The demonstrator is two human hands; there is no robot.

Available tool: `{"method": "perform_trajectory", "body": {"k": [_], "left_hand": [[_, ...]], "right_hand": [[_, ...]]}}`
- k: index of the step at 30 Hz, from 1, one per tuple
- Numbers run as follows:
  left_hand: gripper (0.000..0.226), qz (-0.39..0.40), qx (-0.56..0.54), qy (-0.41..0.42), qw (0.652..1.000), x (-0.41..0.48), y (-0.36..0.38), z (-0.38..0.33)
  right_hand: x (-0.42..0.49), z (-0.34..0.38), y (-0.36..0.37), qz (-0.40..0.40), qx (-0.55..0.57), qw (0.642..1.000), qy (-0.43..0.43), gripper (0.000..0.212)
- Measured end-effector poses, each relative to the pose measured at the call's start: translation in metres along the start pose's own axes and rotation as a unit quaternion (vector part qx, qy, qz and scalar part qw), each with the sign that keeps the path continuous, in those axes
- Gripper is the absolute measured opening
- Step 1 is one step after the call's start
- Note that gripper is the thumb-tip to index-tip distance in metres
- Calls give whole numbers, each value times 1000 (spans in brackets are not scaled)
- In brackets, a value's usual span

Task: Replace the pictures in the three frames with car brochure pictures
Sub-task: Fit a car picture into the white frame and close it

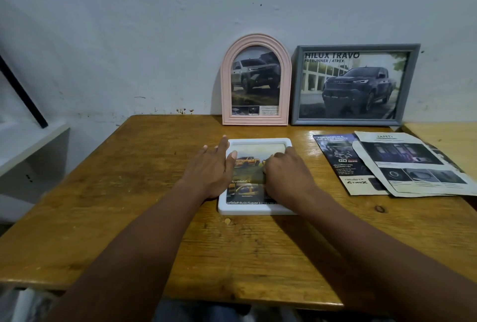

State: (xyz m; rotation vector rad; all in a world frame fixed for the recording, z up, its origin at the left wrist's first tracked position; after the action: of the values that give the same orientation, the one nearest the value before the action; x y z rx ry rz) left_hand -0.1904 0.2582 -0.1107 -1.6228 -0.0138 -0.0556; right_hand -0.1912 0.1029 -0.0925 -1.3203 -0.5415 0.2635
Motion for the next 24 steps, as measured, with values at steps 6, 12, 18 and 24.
{"method": "perform_trajectory", "body": {"k": [6, 12, 18, 24], "left_hand": [[61, -6, -29, -4, 1000, 2, 5, 4], [64, -7, -13, 5, 1000, 1, 4, 4], [68, -26, 8, 29, 999, 9, 12, 8], [65, -28, 1, 13, 1000, 10, 13, 8]], "right_hand": [[-3, 35, 22, 8, 168, 978, -120, 18], [-25, 6, -2, 61, 171, 969, -169, 33], [-50, -20, -14, 7, 92, 994, -61, 28], [-39, 36, 0, -37, 121, 991, 50, 19]]}}
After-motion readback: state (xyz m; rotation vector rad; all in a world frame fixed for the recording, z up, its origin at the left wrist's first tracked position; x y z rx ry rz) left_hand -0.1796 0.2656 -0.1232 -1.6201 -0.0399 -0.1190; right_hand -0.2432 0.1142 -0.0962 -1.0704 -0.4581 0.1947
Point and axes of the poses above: each hand's wrist, its own x-axis towards the middle knuckle, its own y-axis out of the palm, z = x × y, the point moved 6 cm from there along x, towards the middle knuckle, and after that the axes turned 13 degrees about x, right-handed, at the moved point
